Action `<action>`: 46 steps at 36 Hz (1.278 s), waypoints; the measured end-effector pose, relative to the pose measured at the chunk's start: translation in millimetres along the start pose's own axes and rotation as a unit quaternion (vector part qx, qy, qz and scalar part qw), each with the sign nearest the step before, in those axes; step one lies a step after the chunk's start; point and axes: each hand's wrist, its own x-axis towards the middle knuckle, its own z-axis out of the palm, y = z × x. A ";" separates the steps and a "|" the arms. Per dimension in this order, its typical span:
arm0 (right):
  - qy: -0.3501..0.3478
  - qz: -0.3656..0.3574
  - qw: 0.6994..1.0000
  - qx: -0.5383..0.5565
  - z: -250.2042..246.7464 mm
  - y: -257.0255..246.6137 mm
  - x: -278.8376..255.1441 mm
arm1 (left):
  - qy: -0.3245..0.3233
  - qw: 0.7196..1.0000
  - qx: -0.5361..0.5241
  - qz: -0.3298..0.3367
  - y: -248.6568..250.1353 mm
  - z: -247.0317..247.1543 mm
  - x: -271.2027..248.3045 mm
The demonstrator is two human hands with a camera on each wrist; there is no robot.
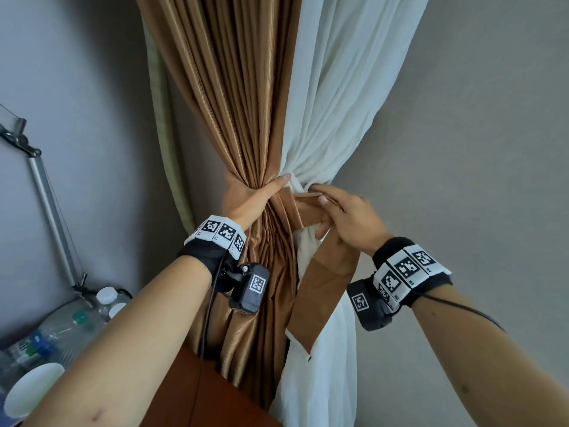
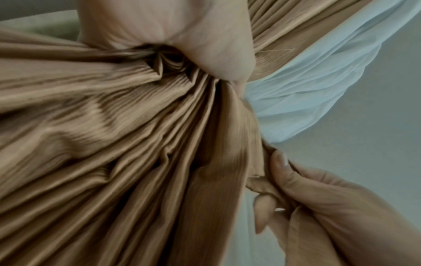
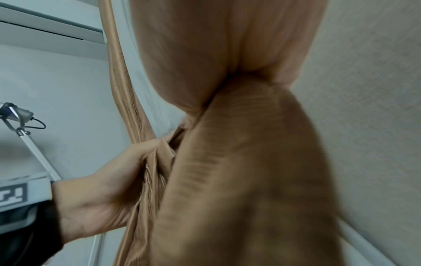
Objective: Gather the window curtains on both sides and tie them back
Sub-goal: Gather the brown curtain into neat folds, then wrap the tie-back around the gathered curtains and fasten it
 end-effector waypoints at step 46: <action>-0.070 0.182 0.953 0.230 -2.8 -10.7 35.5 | -0.268 0.963 0.016 -0.029 2.1 -54.5 21.6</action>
